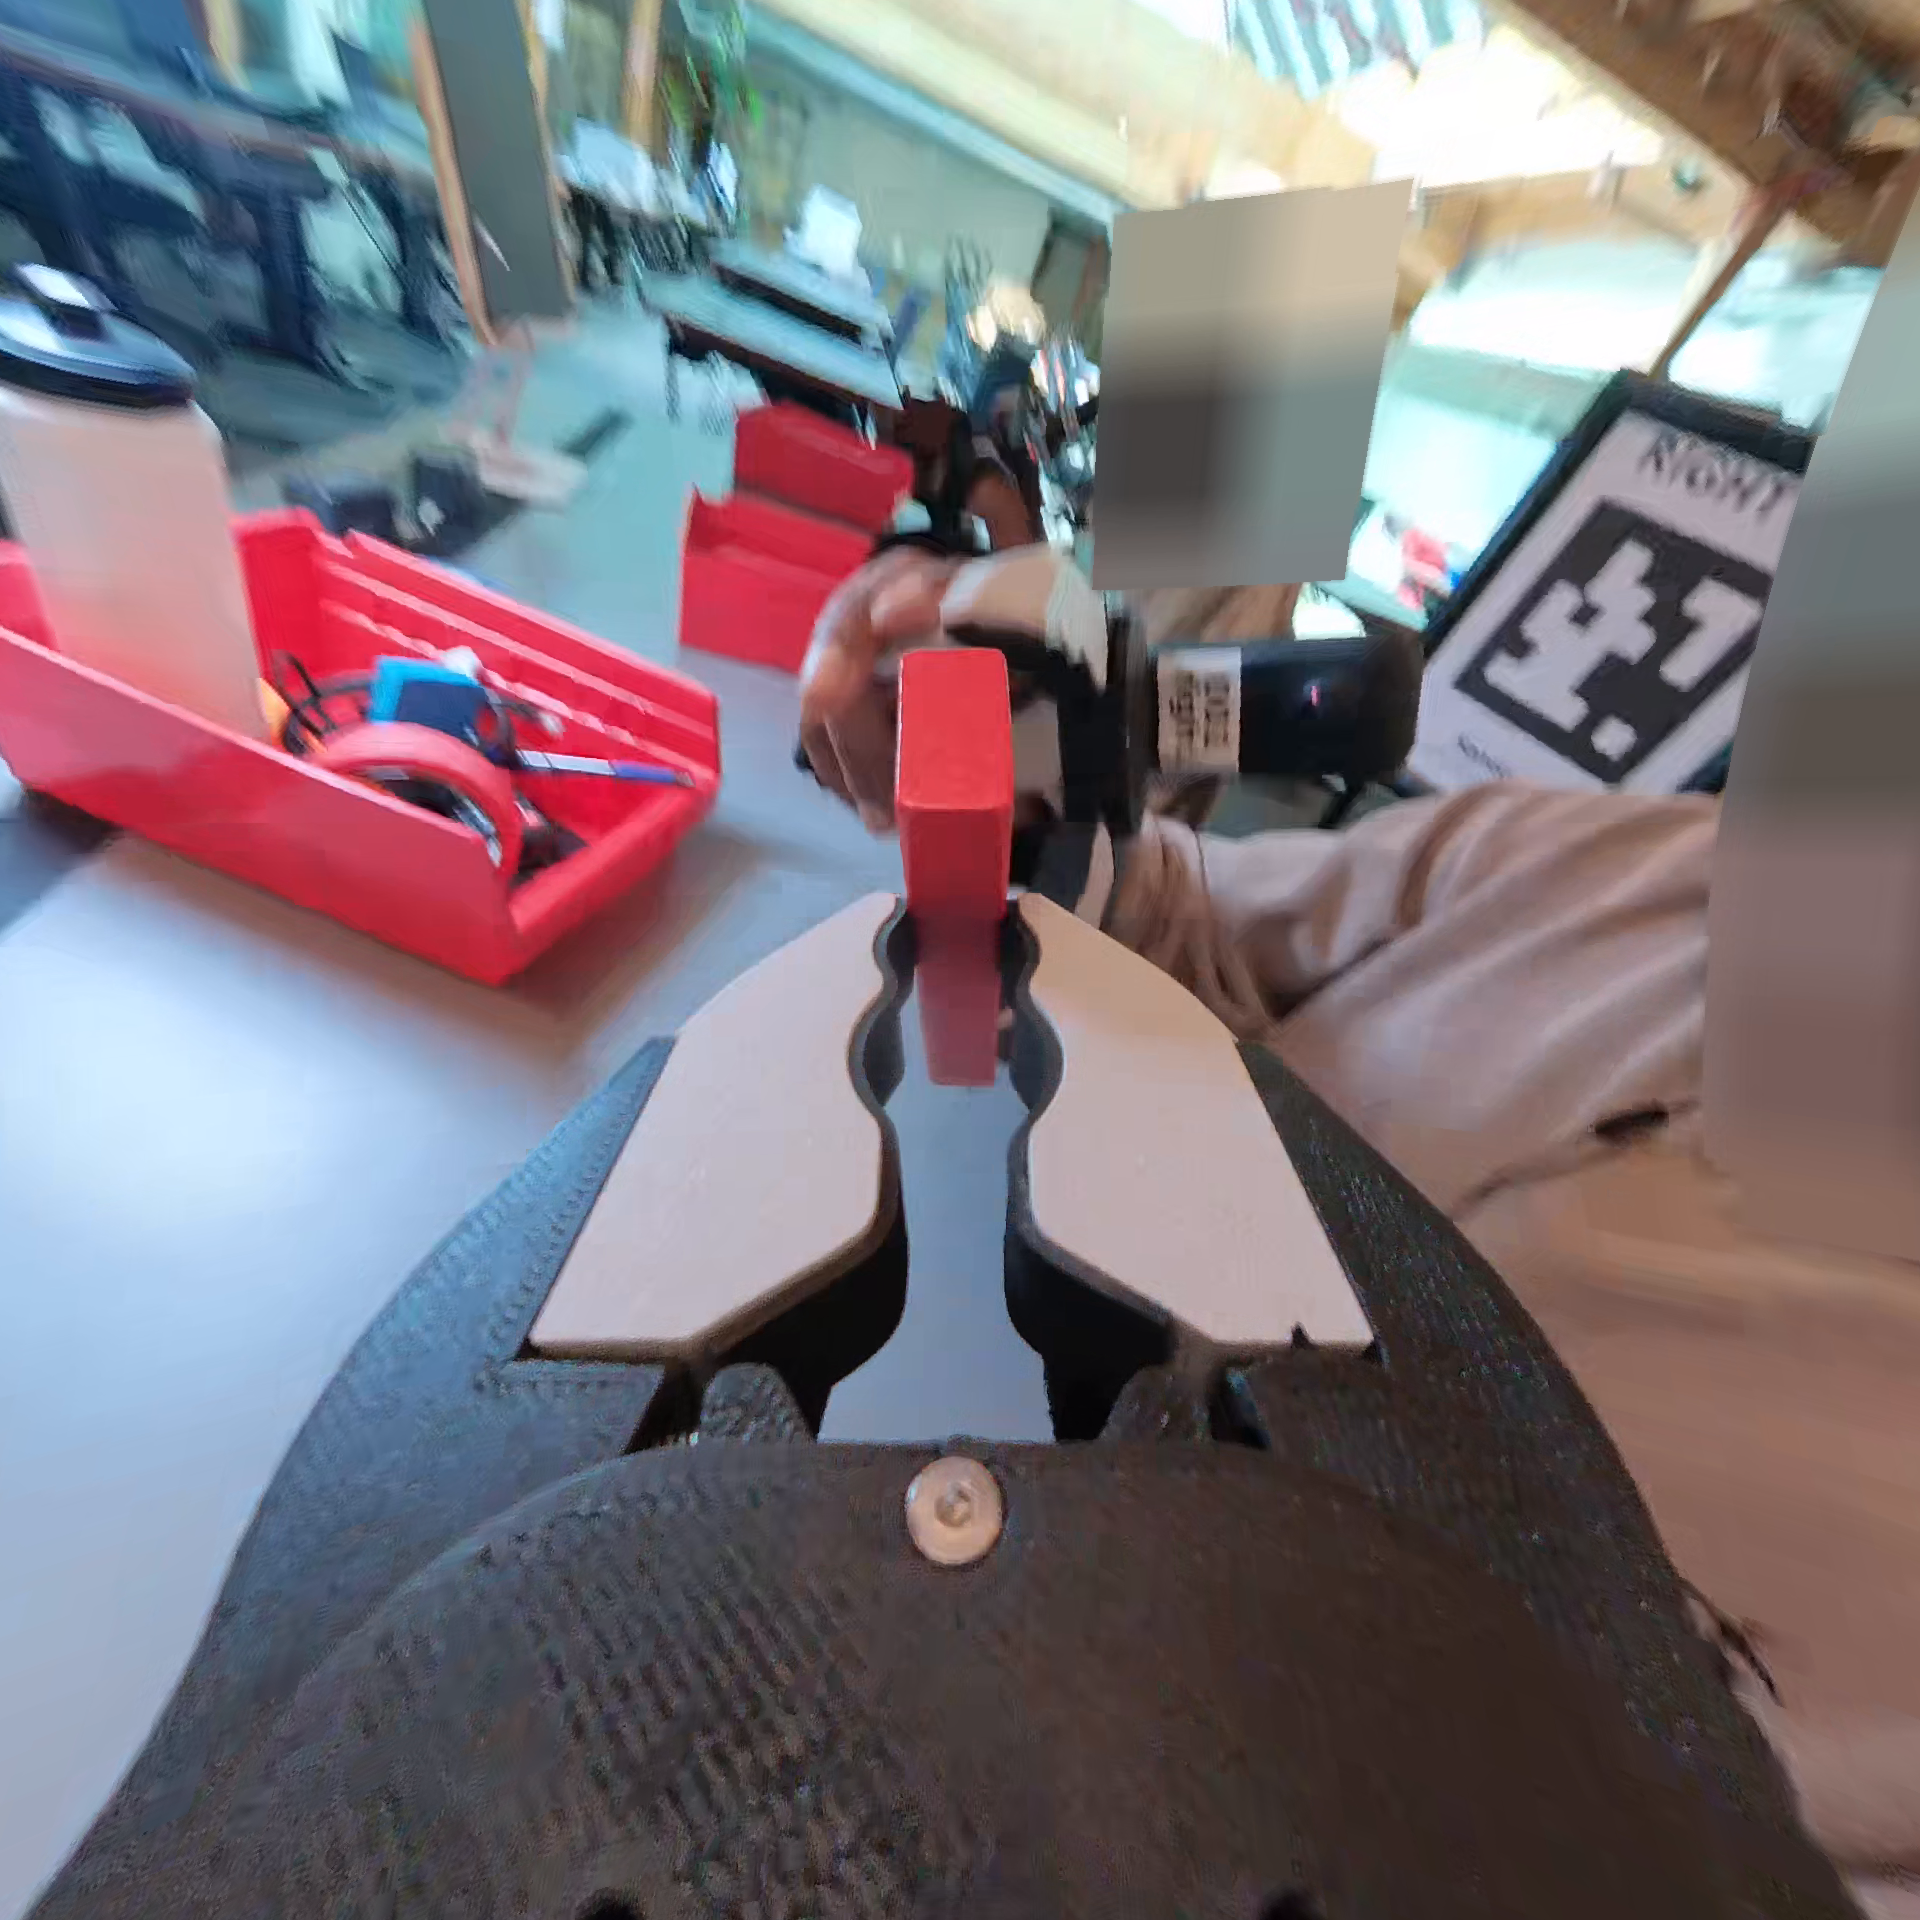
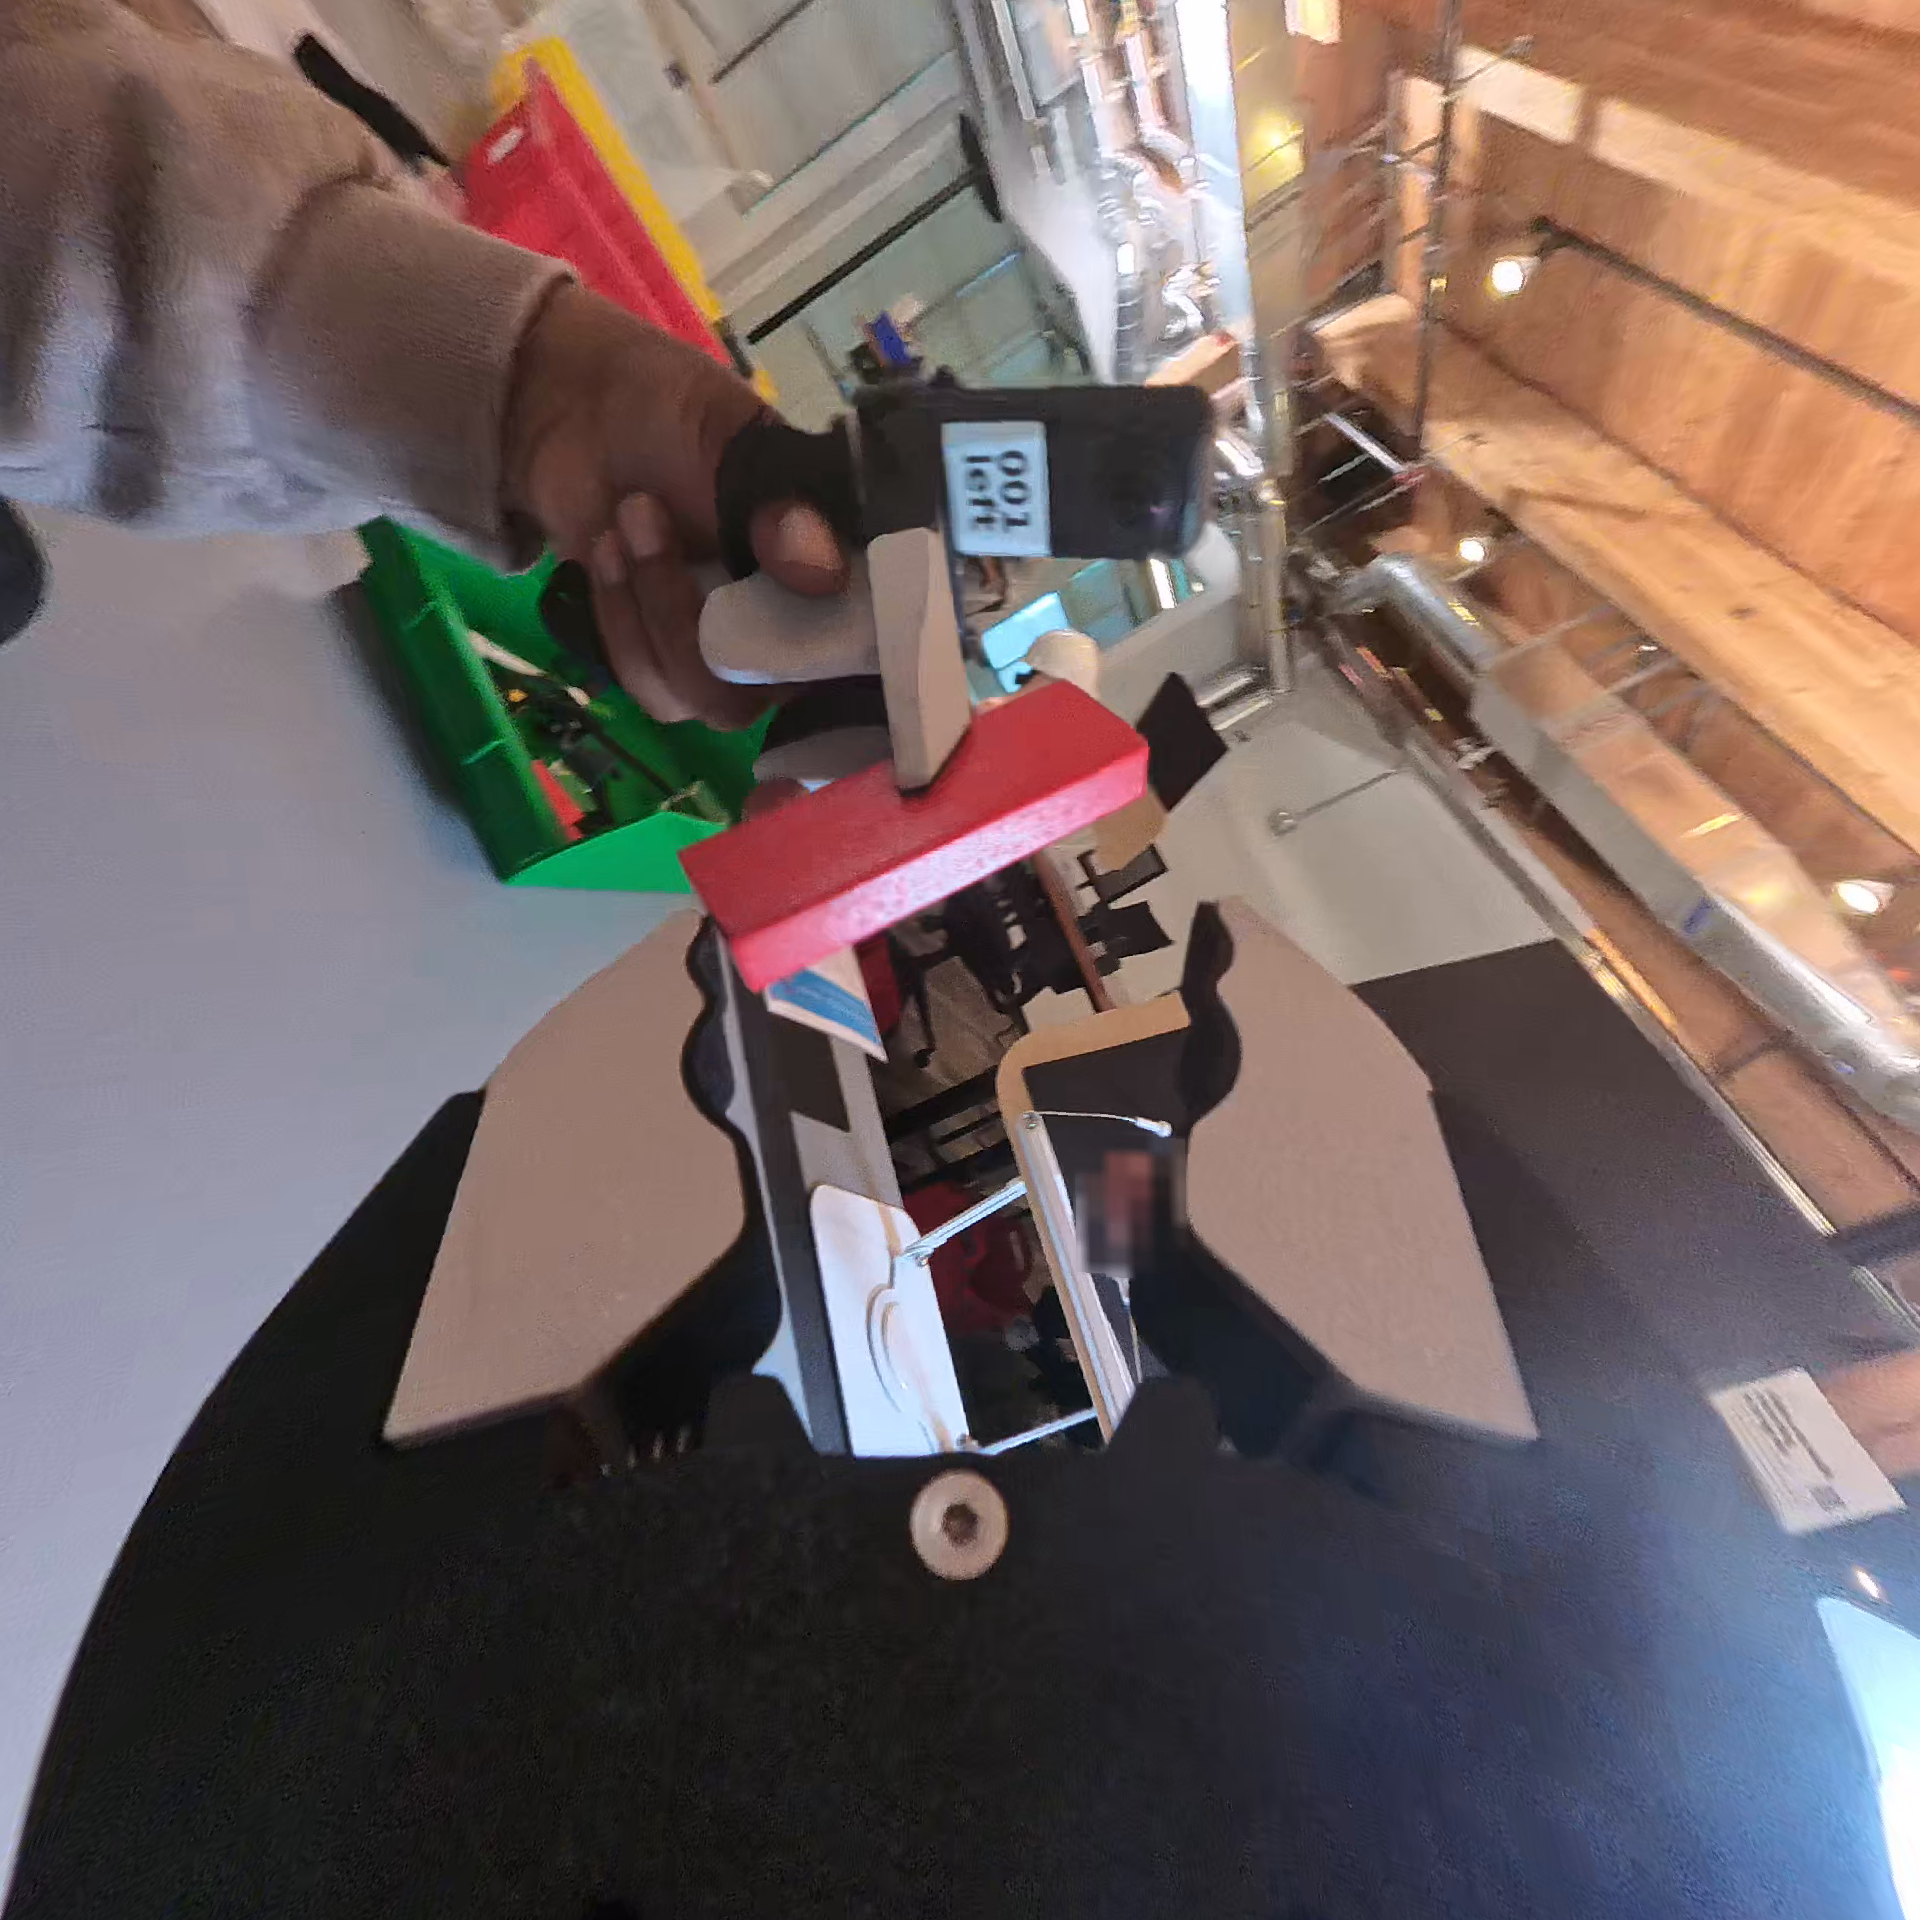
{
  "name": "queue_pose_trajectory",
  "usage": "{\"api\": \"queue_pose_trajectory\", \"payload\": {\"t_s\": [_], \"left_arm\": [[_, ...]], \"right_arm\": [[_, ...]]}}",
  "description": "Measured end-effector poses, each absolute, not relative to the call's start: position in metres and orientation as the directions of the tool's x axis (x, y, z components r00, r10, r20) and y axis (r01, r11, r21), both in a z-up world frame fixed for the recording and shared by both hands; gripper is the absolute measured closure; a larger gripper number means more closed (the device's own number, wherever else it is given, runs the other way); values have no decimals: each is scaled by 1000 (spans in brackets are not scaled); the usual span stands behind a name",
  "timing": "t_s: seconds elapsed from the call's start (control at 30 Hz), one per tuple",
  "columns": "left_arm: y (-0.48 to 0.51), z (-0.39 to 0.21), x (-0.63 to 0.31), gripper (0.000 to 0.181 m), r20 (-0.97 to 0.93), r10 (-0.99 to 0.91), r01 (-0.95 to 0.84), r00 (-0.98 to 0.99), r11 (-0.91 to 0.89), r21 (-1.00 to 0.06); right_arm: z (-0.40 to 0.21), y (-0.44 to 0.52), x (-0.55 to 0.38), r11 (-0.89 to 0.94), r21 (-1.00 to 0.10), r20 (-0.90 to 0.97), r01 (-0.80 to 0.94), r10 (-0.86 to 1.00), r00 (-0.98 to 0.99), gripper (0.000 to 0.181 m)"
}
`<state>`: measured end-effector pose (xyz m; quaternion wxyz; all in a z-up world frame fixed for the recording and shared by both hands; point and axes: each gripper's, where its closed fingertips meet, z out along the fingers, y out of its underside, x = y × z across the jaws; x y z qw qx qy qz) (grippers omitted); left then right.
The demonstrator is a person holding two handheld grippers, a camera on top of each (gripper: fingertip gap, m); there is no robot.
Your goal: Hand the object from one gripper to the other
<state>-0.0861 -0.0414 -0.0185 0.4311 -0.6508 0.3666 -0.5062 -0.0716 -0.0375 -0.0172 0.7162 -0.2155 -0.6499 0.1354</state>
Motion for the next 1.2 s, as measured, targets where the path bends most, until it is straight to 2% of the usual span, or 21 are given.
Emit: {"api": "queue_pose_trajectory", "payload": {"t_s": [0.23,0.37,0.5,0.6,0.77,0.83,0.9,0.97,1.1,1.2], "left_arm": [[-65,-49,-74,165,421,-903,-233,80,-428,-873],[-71,-59,-64,165,431,-901,-283,45,-425,-860],[-69,-51,-64,165,430,-902,-236,32,-425,-874],[-65,-35,-65,164,370,-929,-141,27,-370,-918],[-51,-7,-58,135,277,-954,61,118,-271,-961],[-43,2,-49,135,280,-948,169,149,-255,-952],[-35,-2,-40,148,316,-932,195,180,-281,-940],[-33,-4,-40,165,321,-930,194,181,-286,-938],[-32,-5,-60,165,346,-918,133,192,-325,-936],[-48,-24,-74,165,350,-927,-59,137,-360,-931]], "right_arm": [[-51,-57,-86,911,-379,919,160,391,-50,76],[-62,-65,-94,902,-407,903,146,422,-87,70],[-54,-62,-94,895,-424,901,139,432,-36,71],[-34,-55,-92,878,-463,886,122,455,90,70],[22,-20,-65,856,-509,762,90,400,509,71],[29,-18,-60,849,-523,703,74,380,600,71],[27,-17,-62,855,-507,695,108,332,638,71],[22,-14,-67,844,-521,704,125,343,621,72],[10,-20,-73,826,-558,773,74,486,407,82],[1,-24,-67,834,-542,827,102,508,239,83]]}}
